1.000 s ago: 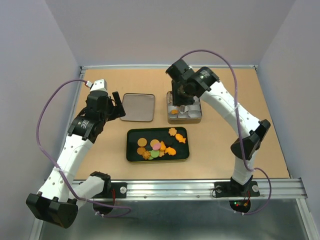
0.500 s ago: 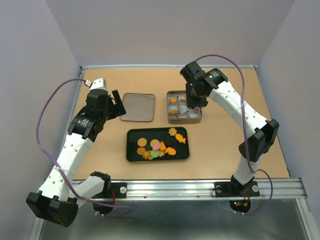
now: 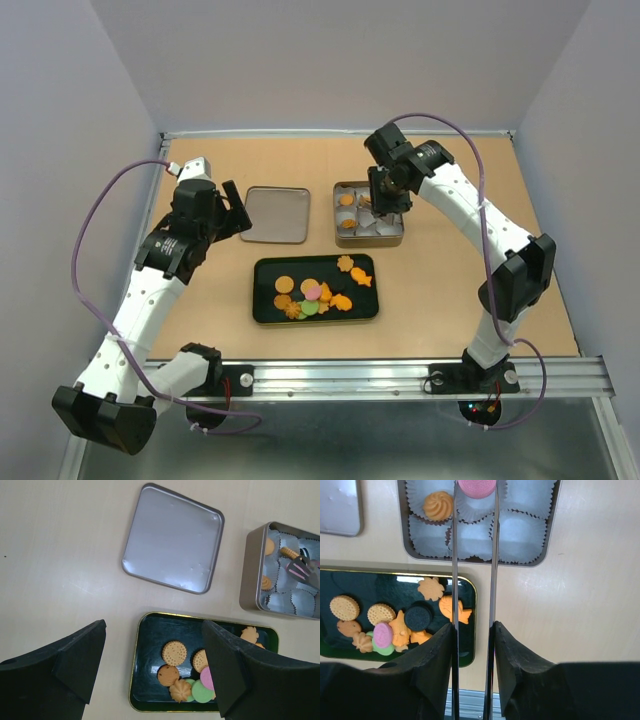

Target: Pack the cookies

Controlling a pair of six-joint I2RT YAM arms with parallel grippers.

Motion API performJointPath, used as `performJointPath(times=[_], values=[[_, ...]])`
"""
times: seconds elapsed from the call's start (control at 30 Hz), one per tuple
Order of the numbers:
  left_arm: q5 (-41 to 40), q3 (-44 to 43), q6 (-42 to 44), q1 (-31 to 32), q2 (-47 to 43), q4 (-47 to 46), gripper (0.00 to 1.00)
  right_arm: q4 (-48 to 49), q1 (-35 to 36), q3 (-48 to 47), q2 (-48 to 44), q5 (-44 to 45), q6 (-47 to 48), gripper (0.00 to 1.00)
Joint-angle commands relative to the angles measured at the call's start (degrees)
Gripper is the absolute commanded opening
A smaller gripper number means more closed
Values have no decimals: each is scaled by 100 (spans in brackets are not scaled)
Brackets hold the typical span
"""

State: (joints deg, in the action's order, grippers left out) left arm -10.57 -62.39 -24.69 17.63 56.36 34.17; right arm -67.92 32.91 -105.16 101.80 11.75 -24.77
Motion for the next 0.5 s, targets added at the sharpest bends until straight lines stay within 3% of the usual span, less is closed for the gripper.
performJointPath(times=[0.0, 0.33, 0.47], values=[[-86, -133, -106, 13, -187, 10, 88, 332, -30, -408, 50, -120, 192, 41], [-182, -212, -107, 13, -108, 45, 88, 323, -47, -145, 121, 47, 201, 42], [-182, -273, -89, 13, -20, 37, 88, 323, -91, -109, 86, 47, 254, 53]])
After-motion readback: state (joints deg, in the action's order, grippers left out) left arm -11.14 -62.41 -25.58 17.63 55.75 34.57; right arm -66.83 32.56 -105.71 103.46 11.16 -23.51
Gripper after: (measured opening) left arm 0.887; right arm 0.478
